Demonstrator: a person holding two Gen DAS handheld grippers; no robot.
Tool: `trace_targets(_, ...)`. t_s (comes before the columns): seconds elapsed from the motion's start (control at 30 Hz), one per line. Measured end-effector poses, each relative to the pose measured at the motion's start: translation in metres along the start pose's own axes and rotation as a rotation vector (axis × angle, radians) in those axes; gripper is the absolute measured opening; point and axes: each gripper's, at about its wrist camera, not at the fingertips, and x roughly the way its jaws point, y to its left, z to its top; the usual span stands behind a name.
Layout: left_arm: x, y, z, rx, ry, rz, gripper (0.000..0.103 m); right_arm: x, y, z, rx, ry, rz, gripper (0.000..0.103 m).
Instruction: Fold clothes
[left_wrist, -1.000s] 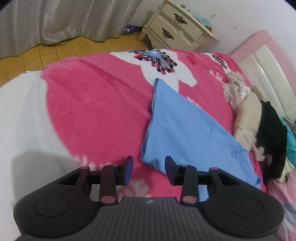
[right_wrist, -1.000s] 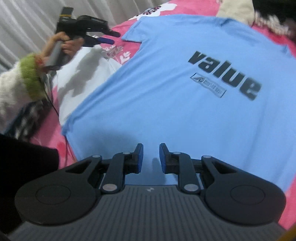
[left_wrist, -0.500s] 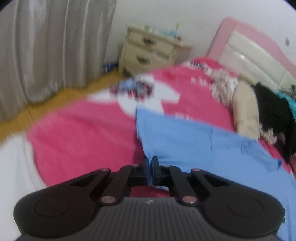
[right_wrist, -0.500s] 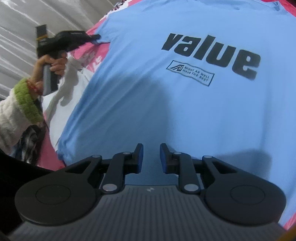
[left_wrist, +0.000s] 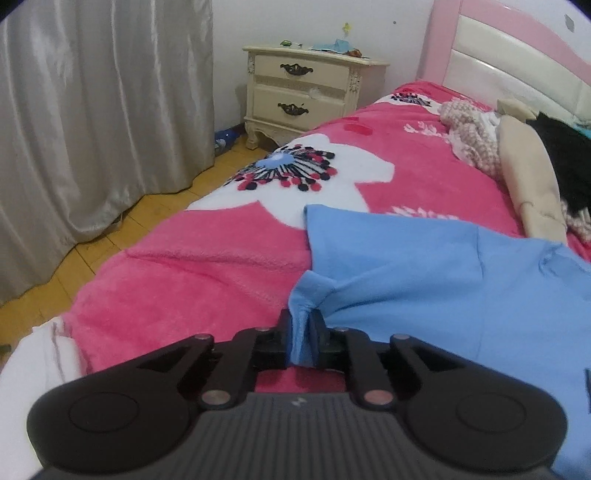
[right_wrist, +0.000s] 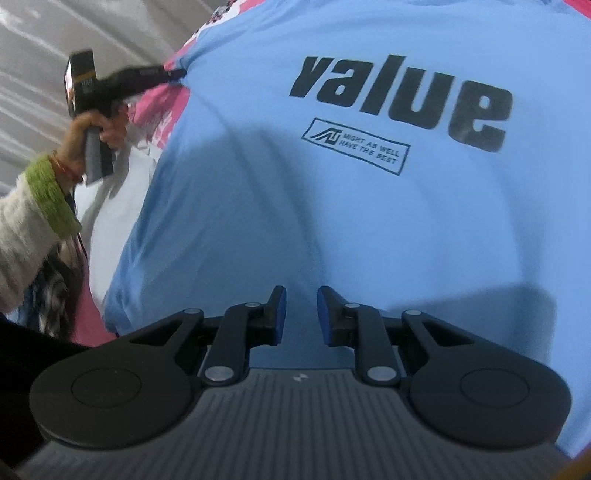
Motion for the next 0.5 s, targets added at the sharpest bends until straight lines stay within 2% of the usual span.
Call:
trace_targets(0.1,-0.010,0.008,0.006,-0.043,0.000,0.022,0.035,-0.007,0.000,-0.005,0.018,-0.023,0.000,0.018)
trace_targets(0.2,-0.020,0.011,0.014,-0.083,-0.031,0.069,0.033,-0.014,-0.003,-0.011,0.040,-0.040,-0.003,0.018)
trace_targets(0.3,-0.025,0.002,0.022,-0.099,-0.055,0.041,0.034,-0.032,-0.009,-0.019,0.089,-0.096,0.003,0.020)
trace_targets(0.4,-0.018,-0.019,0.027,-0.071,-0.048,0.010,0.034,-0.060,-0.021,-0.030,0.161,-0.195,-0.011,0.020)
trace_targets(0.5,0.000,-0.042,0.025,-0.042,-0.011,0.004,0.035,-0.098,-0.045,-0.045,0.252,-0.348,-0.095,0.020)
